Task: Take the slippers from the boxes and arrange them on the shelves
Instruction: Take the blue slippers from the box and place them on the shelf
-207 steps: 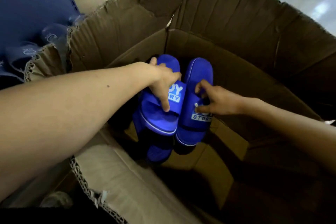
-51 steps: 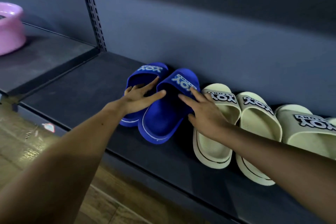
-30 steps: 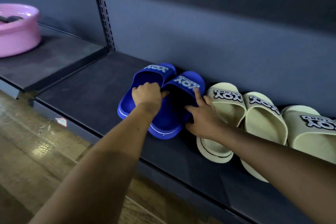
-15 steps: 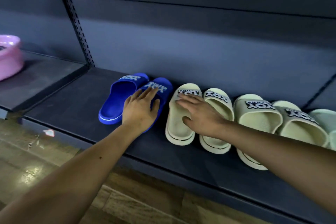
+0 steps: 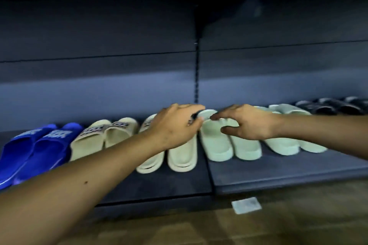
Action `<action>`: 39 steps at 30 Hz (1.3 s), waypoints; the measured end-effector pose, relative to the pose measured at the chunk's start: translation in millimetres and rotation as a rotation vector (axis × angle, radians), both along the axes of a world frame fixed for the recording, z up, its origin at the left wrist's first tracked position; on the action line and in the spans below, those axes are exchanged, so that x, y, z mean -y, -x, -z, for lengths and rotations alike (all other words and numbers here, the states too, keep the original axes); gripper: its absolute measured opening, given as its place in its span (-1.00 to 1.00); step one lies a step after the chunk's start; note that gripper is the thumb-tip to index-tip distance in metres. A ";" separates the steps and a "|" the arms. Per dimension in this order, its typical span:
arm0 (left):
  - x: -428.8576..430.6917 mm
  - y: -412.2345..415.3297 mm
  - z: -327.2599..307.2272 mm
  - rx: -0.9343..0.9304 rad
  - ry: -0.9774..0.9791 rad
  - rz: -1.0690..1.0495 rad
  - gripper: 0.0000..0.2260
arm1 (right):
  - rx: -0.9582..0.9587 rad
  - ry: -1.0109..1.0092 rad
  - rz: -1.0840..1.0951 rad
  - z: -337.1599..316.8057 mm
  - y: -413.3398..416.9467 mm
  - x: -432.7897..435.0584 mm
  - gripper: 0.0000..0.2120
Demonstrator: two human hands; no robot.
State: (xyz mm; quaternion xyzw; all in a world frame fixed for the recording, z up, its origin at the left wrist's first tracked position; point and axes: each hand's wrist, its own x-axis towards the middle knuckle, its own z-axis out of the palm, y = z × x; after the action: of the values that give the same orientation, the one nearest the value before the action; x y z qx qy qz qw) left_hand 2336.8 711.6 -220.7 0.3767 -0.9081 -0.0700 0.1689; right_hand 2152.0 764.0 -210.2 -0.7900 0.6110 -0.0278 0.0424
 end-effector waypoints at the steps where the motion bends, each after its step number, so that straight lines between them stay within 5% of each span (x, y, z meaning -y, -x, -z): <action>1: -11.4 24.7 -6.9 0.021 0.008 0.025 -0.48 | -0.003 -0.003 0.013 -6.3 23.4 -14.0 -0.58; 10: -88.4 262.0 -61.6 -0.136 0.003 0.180 -0.68 | -0.078 -0.011 0.114 -79.7 233.6 -141.1 -0.59; 17: -165.6 425.1 -93.9 -0.210 -0.030 0.460 -0.74 | -0.016 0.001 0.464 -133.4 377.0 -262.2 -0.65; 25: -280.2 596.7 -106.3 -0.191 -0.020 0.787 -0.72 | 0.193 0.075 0.773 -107.4 487.1 -386.3 -0.62; 30: -309.6 644.3 -79.8 -0.038 -0.120 0.855 -0.48 | 0.365 0.102 0.908 -25.5 521.7 -441.4 -0.65; 34: -306.9 641.7 -71.6 -0.209 -0.030 0.872 -0.57 | 0.428 -0.083 0.927 12.3 525.6 -454.0 -0.69; 39: -300.8 610.7 -58.5 -0.420 -0.004 0.965 -0.59 | 0.539 -0.026 0.877 -5.1 513.9 -437.8 -0.76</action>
State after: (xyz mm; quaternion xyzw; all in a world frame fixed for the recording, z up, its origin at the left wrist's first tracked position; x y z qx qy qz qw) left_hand 1726.1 1012.3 -162.2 -0.1064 -0.9248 -0.2154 0.2951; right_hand 1638.1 1201.8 -205.1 -0.4237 0.8524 -0.2382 0.1927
